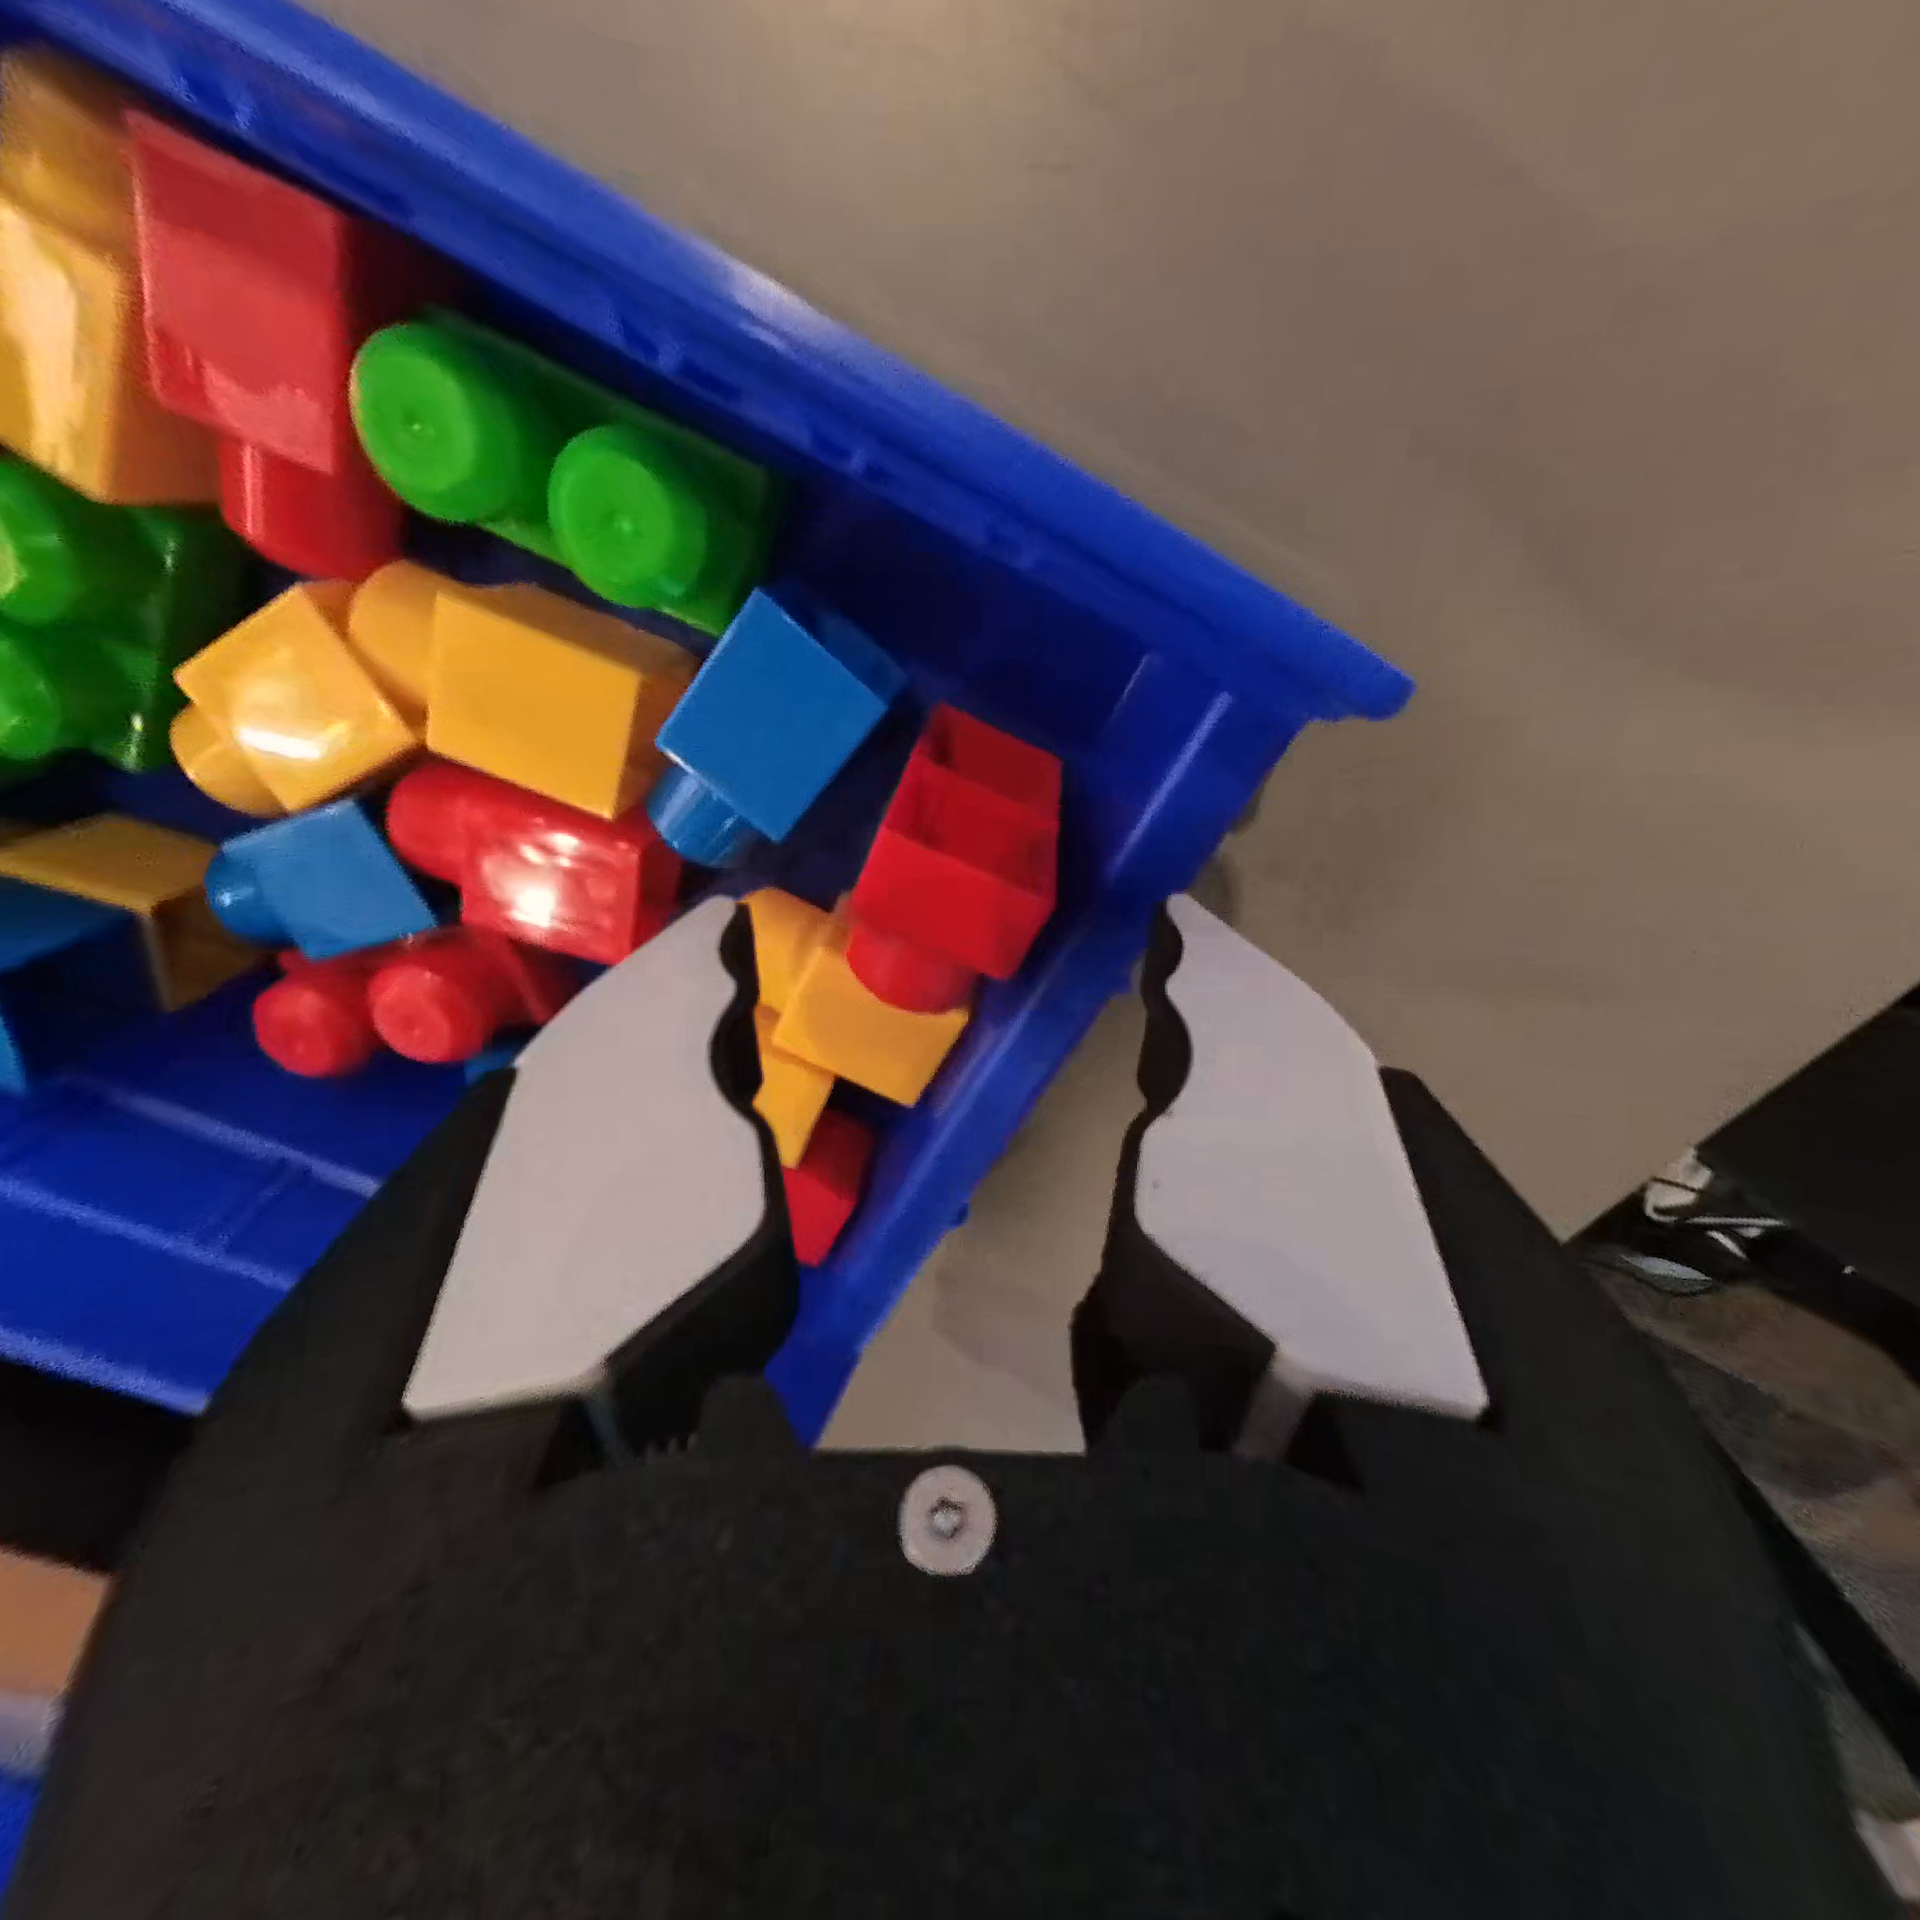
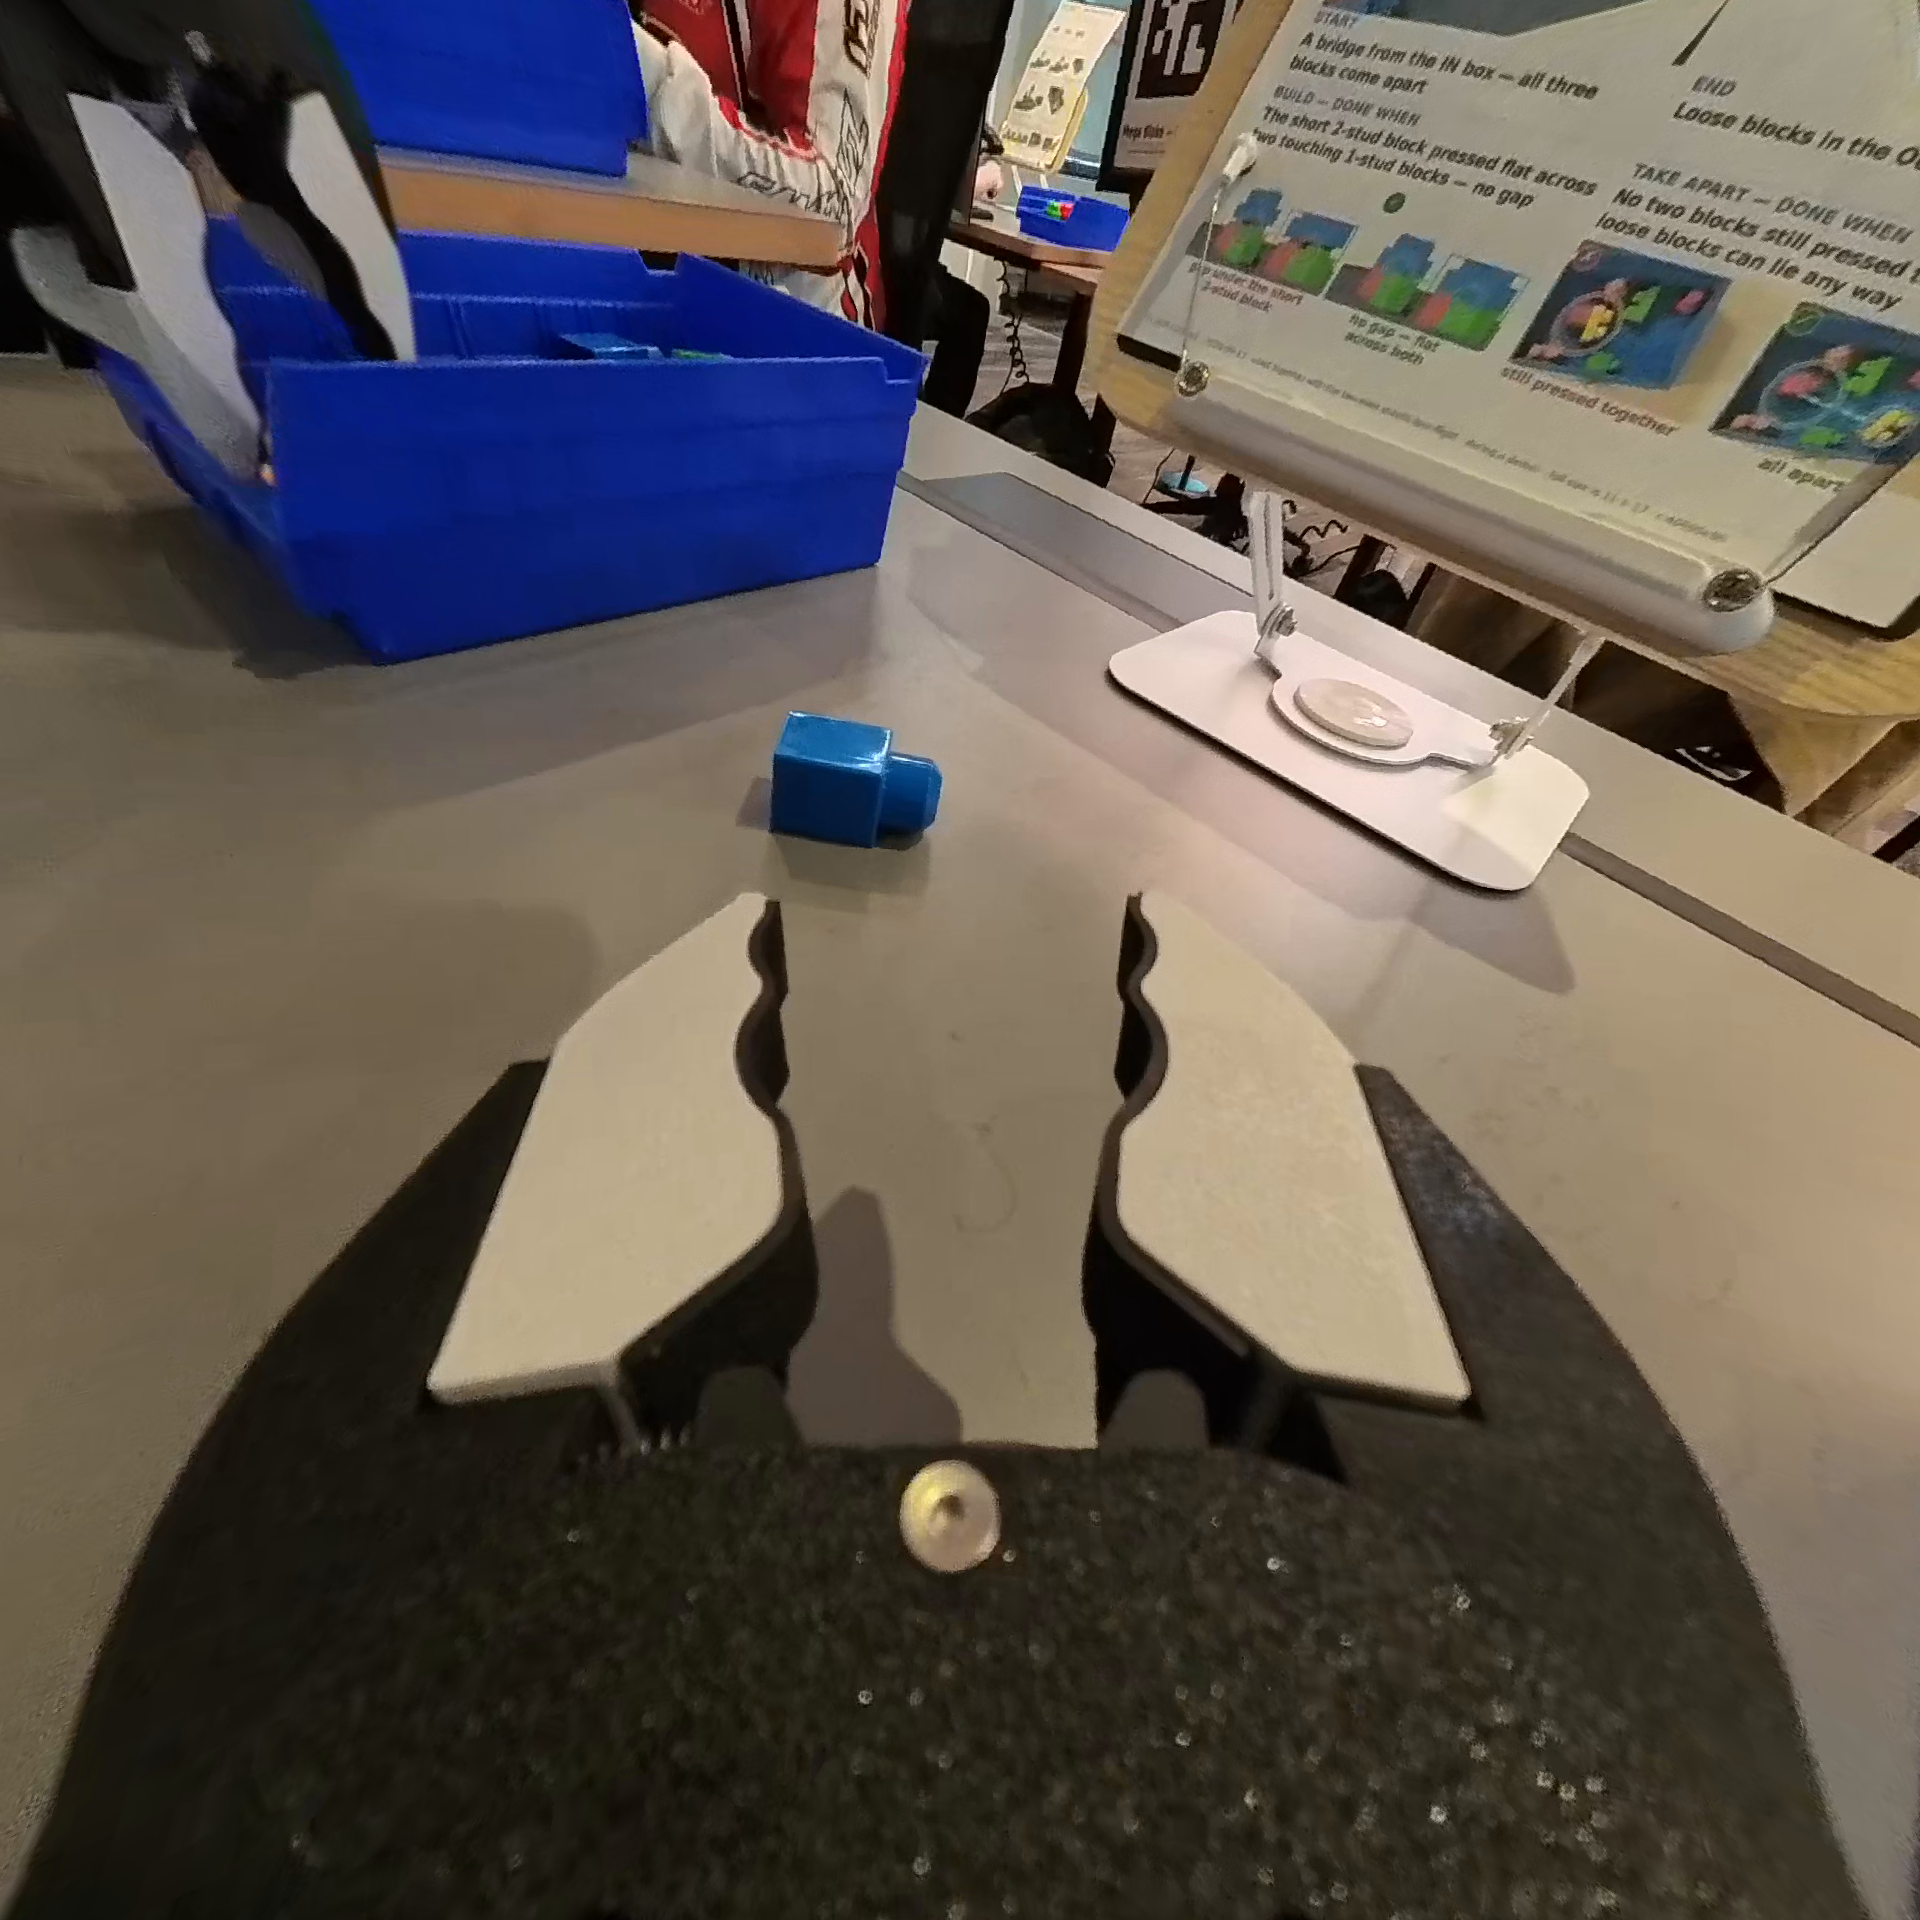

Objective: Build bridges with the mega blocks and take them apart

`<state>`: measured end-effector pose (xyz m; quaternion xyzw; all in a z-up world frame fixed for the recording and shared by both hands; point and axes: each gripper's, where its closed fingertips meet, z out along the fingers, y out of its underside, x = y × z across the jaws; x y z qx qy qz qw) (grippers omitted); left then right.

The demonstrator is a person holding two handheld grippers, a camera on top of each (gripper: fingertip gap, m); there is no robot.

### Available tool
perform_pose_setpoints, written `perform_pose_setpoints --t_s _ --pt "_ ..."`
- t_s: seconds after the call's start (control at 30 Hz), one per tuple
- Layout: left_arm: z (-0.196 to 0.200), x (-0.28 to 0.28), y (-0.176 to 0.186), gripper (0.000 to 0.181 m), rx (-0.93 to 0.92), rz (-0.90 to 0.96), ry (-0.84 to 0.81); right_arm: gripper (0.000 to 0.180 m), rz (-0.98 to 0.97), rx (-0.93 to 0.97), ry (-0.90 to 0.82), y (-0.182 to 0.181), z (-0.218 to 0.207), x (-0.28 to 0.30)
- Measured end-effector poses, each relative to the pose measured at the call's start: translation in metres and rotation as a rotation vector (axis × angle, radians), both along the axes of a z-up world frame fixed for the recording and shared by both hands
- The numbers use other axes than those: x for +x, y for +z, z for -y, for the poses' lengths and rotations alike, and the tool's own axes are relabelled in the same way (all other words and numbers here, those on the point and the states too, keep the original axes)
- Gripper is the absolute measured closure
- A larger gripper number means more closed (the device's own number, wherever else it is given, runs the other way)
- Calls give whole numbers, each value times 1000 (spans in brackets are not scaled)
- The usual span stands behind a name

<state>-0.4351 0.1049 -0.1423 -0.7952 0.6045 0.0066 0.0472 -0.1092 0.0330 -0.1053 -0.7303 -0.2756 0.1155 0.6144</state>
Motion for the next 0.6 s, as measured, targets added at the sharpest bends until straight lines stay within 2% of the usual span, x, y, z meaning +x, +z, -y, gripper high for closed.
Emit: perform_pose_setpoints --t_s 0.1,0.13,0.37,0.47,0.6 --pt "-6 3 -8 121 -52 14 -35 119 17 -7 -5 -3 -2 0" --pt "-5 3 -11 141 -77 20 -55 119 20 -9 -8 -4 -2 1" --pt "-6 -5 -6 143 -83 -23 -105 120 11 -26 -15 -7 -5 4" --pt "-6 1 35 143 -35 61 -96 120 15 -26 -21 -7 -6 5" --pt "2 38 125 143 128 237 -168 120 6 -18 -24 -5 -5 6"
